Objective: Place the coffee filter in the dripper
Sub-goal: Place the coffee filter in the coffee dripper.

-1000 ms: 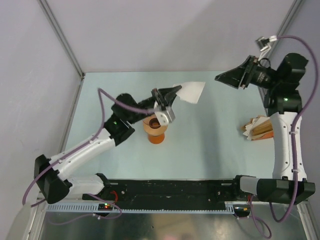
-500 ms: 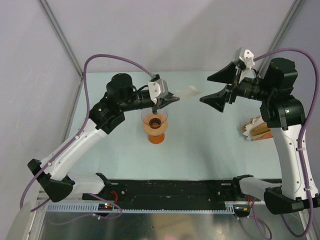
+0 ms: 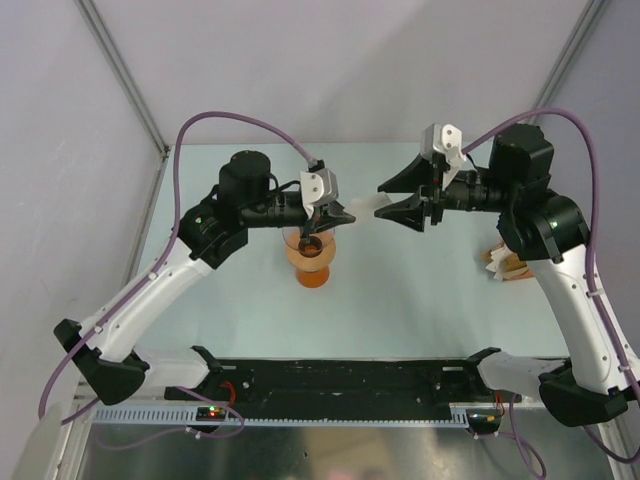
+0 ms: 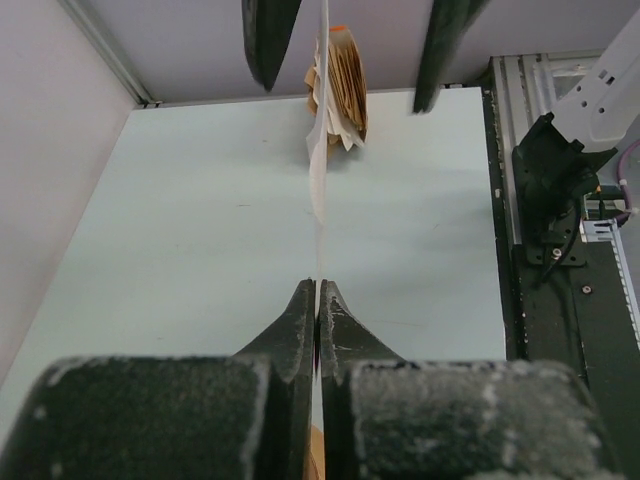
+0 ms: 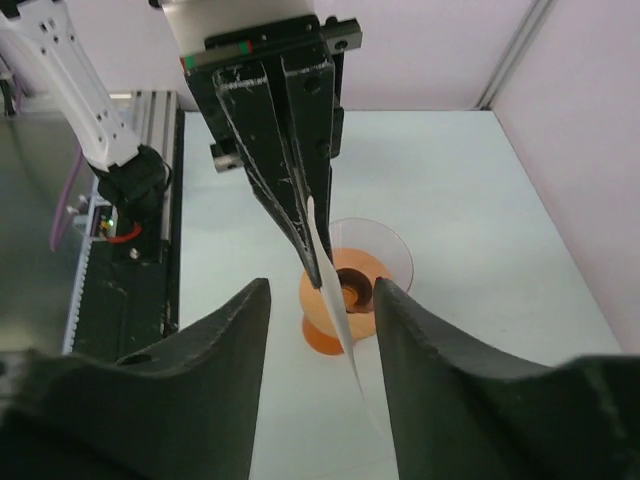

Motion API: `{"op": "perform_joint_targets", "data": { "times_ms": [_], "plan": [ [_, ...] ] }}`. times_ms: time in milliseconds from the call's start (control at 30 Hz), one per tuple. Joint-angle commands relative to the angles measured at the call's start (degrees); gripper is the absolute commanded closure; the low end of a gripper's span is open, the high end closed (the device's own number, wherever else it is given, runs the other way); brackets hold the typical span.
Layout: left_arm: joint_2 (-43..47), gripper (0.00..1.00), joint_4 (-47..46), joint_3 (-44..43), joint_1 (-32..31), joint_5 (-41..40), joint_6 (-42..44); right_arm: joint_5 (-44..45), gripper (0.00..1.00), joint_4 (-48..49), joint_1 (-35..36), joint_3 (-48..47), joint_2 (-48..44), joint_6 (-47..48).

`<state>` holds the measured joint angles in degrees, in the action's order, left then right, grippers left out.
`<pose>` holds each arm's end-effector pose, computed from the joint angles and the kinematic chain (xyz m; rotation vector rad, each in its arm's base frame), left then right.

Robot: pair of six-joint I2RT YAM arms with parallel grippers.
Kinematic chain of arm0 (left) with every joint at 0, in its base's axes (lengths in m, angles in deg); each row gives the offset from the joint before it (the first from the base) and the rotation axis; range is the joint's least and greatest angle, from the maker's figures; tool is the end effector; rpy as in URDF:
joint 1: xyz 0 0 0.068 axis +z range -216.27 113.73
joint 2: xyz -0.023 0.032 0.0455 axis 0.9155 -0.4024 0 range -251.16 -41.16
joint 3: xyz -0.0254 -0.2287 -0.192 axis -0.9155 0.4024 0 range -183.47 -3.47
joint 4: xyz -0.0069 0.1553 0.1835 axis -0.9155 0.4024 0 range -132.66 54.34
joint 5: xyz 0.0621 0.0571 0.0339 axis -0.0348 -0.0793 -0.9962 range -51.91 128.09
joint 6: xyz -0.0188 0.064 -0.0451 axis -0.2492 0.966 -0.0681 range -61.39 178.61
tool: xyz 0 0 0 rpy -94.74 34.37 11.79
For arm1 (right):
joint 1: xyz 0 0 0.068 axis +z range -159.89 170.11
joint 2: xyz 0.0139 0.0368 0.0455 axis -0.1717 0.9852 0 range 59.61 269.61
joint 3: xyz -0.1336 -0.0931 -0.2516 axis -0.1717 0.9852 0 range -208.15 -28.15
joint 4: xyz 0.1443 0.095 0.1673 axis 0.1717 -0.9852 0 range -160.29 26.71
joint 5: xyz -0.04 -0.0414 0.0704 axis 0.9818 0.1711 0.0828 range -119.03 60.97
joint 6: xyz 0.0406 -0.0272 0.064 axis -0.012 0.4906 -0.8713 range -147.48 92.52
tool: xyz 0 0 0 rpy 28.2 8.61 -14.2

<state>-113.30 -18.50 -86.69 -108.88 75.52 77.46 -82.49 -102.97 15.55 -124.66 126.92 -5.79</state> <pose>0.1653 -0.2093 0.4634 1.3170 1.2812 -0.8783 0.1439 0.1304 0.5226 -1.2687 1.2125 0.8587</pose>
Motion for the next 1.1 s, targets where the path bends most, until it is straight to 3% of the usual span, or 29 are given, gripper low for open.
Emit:
{"op": "perform_joint_targets", "data": {
  "times_ms": [0, 67, 133, 200, 500, 833, 867, 967, 1067],
  "plan": [
    [2.01, 1.0, 0.11, -0.28, -0.19, 0.8, -1.53, -1.07, 0.57, -0.74, 1.59, -2.14, 1.39, 1.04],
    [2.07, 1.0, 0.21, -0.19, -0.52, 0.52, -1.62, -1.09, 0.7, -0.75, 2.81, -2.05, 1.92, 1.11],
    [2.26, 1.0, 0.26, 0.01, -1.07, -0.02, -1.08, -0.77, 0.89, -0.42, 3.87, -1.94, 2.49, 0.62],
    [2.44, 1.0, 0.31, 0.19, -1.66, -0.48, -0.48, -0.36, 0.97, 0.15, 4.37, -1.8, 3.01, -0.29],
    [2.16, 1.0, 0.33, -1.12, -3.5, -1.59, 1.77, 0.65, 1.0, -3.79, 7.4, 0.24, 2.62, 2.27],
    [7.28, 0.99, 2.01, 3.12, -5.64, -0.76, 13.61, 5.83, 1.0, -4.33, 5.53, -0.18, 3.29, 4.4],
    [7.63, 0.94, 2.81, 3.31, -5.64, -1.43, 14.03, 5.6, 1.0, -4.3, 4.81, -0.44, 3.23, 4.27],
    [8.59, 0.56, 5.66, 3.07, -5.61, -6.56, 11.99, 3.66, 1.0, -6.05, 2.85, -2.1, 3.53, 4.48],
    [10.15, 0.29, 7.73, 2.26, -3.56, -8.23, 8.61, 1.04, 1.0, -9.97, 1.89, -2.6, 2.98, 7.03]
  ]
}}
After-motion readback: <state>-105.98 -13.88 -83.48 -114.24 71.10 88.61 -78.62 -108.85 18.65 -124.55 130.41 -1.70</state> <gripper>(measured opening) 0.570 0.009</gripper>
